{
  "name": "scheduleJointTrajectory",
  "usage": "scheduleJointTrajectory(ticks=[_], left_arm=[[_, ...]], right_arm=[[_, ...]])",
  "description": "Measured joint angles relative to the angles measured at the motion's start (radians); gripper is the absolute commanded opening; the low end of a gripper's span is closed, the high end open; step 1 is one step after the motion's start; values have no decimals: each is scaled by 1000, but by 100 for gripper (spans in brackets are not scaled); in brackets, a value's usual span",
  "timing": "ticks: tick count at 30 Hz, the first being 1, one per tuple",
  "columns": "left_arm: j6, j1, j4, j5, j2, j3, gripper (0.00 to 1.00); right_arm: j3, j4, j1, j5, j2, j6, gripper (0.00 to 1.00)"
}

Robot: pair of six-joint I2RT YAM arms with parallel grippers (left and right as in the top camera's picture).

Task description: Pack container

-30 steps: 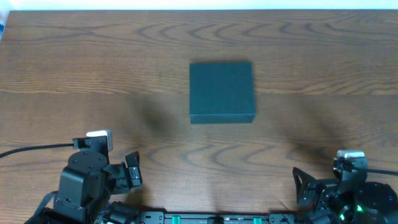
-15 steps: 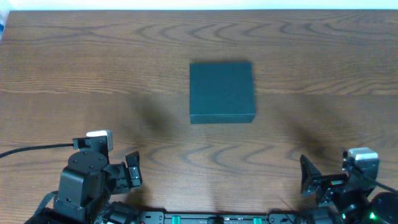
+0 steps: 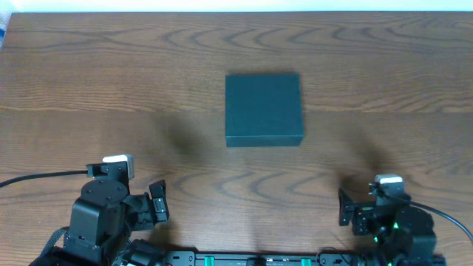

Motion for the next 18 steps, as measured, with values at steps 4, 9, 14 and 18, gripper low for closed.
scheduleJointTrajectory(ticks=[4,9,14,18], left_arm=[[0,0,0,0,0,0,95],[0,0,0,0,0,0,95],[0,0,0,0,0,0,95],[0,0,0,0,0,0,95]], right_arm=[[-48,-53,0,-1,-2,0,99],[-61,-68,0,-1,-3,0,99],[-61,-68,0,0,-31,0,99],[-61,-68,0,-1,-86,0,99]])
